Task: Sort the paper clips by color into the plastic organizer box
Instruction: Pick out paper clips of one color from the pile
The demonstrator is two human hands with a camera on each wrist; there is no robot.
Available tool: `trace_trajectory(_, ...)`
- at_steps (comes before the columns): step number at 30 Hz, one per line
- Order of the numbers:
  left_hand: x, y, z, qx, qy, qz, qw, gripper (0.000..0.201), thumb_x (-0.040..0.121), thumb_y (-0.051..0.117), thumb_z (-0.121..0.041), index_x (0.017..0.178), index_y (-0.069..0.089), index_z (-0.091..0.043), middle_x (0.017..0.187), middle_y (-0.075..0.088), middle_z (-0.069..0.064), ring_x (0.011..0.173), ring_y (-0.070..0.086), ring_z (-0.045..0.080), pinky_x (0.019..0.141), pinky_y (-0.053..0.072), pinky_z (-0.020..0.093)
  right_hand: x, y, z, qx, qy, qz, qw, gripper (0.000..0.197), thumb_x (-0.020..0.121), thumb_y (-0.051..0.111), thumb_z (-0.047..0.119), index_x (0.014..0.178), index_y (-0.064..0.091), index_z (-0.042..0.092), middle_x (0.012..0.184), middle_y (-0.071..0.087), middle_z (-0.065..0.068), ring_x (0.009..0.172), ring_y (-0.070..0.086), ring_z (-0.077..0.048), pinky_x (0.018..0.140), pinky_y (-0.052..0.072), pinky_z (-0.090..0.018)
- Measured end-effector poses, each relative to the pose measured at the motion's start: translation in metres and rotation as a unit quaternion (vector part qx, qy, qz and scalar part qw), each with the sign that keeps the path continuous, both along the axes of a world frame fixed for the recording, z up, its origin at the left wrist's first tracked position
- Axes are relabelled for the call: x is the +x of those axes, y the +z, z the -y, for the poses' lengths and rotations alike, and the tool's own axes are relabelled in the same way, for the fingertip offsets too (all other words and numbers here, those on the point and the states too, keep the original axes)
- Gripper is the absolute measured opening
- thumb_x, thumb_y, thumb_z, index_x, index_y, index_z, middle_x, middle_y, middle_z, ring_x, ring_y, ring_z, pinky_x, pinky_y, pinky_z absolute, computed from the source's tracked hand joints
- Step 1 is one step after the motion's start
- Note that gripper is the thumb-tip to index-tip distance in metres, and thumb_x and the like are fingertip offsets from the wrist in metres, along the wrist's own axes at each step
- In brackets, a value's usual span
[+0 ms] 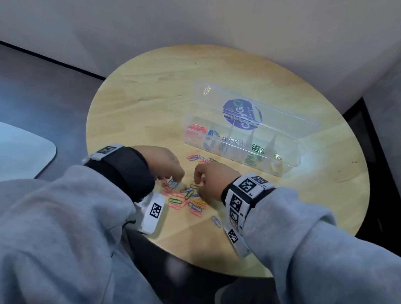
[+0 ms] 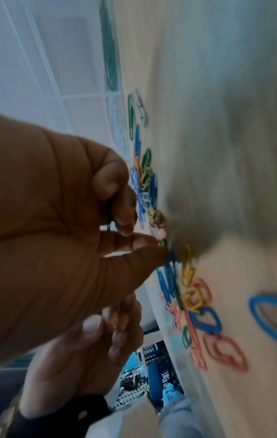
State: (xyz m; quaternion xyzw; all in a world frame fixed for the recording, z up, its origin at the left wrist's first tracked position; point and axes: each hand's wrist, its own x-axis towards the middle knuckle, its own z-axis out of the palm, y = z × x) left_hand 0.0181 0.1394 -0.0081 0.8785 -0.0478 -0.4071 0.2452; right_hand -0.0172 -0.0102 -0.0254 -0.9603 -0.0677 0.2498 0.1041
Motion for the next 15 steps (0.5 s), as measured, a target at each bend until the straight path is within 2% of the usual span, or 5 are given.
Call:
trace_trajectory(2, -0.005, -0.002, 0.004, 0.025, -0.051, 0.033, 0.998, 0.015, 0.077, 0.064, -0.018, 0.065, 0.055, -0.017, 0.059, 0.048, -0.002, 0.054, 0.039, 0.015, 0.055, 0.031, 0.022, 0.0, 0.0, 0.0, -0.005, 0.002, 0.0, 1.0, 0.013, 0.083, 0.054, 0.011, 0.091, 0.058, 0.021, 0.096, 0.059, 0.001, 0.082, 0.05, -0.018, 0.05, 0.03, -0.018)
trace_trajectory(5, -0.012, -0.006, 0.009, 0.072, -0.091, 0.074, 0.991, 0.006, 0.072, 0.064, -0.016, 0.069, 0.063, -0.021, 0.069, 0.061, -0.007, 0.07, 0.053, 0.013, 0.066, 0.04, 0.022, -0.001, -0.001, 0.002, -0.014, -0.002, -0.017, 1.0, 0.014, 0.082, 0.05, 0.01, 0.088, 0.059, 0.019, 0.099, 0.065, -0.003, 0.085, 0.056, -0.02, 0.057, 0.04, -0.023)
trace_trajectory(7, -0.016, -0.011, 0.014, 0.102, -0.114, 0.093, 0.984, 0.007, 0.07, 0.066, -0.018, 0.075, 0.066, -0.024, 0.073, 0.063, -0.007, 0.073, 0.055, 0.013, 0.065, 0.041, 0.021, -0.002, -0.003, 0.006, -0.021, -0.017, -0.021, 0.999, 0.01, 0.082, 0.048, 0.013, 0.08, 0.056, 0.018, 0.088, 0.064, -0.003, 0.082, 0.059, -0.022, 0.065, 0.047, -0.029)
trace_trajectory(10, -0.021, -0.018, 0.023, 0.128, -0.149, 0.104, 0.975, 0.008, 0.07, 0.069, -0.02, 0.07, 0.061, -0.022, 0.075, 0.06, -0.005, 0.074, 0.051, 0.016, 0.062, 0.038, 0.021, -0.004, -0.008, 0.014, -0.023, -0.048, -0.017, 0.998, 0.022, 0.08, 0.048, 0.015, 0.059, 0.042, 0.019, 0.063, 0.047, 0.001, 0.065, 0.046, -0.02, 0.06, 0.04, -0.026)
trace_trajectory(15, -0.019, -0.024, 0.026, 0.154, -0.172, 0.11, 0.967, 0.023, 0.07, 0.074, -0.02, 0.063, 0.052, -0.021, 0.075, 0.058, -0.006, 0.076, 0.052, 0.018, 0.057, 0.034, 0.021, -0.007, -0.001, 0.043, 0.144, -0.191, -0.062, 0.969, 0.024, 0.076, 0.062, 0.013, 0.057, 0.049, 0.019, 0.06, 0.05, 0.002, 0.055, 0.045, -0.014, 0.054, 0.04, -0.021)
